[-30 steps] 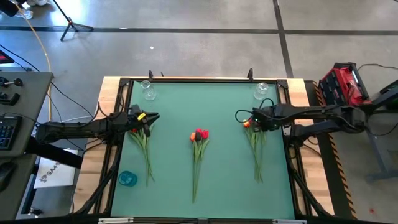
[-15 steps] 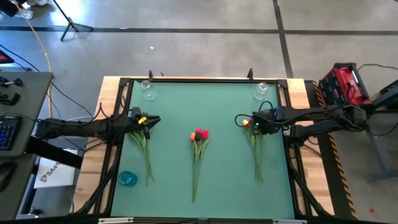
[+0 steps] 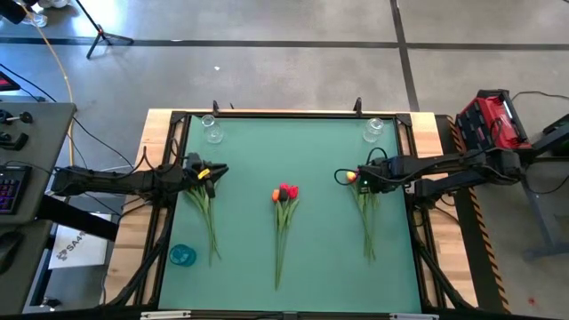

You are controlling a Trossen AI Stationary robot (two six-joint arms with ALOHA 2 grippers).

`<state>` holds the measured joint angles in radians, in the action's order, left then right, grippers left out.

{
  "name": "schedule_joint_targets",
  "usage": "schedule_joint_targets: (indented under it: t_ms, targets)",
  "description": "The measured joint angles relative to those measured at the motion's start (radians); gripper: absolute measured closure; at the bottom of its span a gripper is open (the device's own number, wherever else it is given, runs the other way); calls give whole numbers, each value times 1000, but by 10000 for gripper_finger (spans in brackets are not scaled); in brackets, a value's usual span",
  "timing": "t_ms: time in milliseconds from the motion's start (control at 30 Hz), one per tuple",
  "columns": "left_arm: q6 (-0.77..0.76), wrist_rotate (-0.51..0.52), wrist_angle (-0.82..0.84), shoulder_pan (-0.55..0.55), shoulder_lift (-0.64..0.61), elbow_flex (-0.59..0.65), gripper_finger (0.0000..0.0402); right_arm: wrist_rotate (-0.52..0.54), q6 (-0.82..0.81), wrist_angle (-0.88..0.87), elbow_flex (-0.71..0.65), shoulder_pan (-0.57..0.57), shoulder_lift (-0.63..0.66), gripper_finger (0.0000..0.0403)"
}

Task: Sort flowers into vase by color
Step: Put the black tulip into the right transparent vase

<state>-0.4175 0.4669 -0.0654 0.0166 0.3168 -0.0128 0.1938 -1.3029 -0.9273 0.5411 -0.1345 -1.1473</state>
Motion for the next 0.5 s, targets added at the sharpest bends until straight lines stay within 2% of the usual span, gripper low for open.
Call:
schedule_joint_targets:
  t_ms: [267, 500]
  targets:
    - [8, 1, 0, 0, 0, 0, 339, 4, -47, -31, 0, 0, -19, 332]
    - [27, 0, 0, 0, 0, 0, 339, -21, -52, 32, 0, 7, -95, 332]
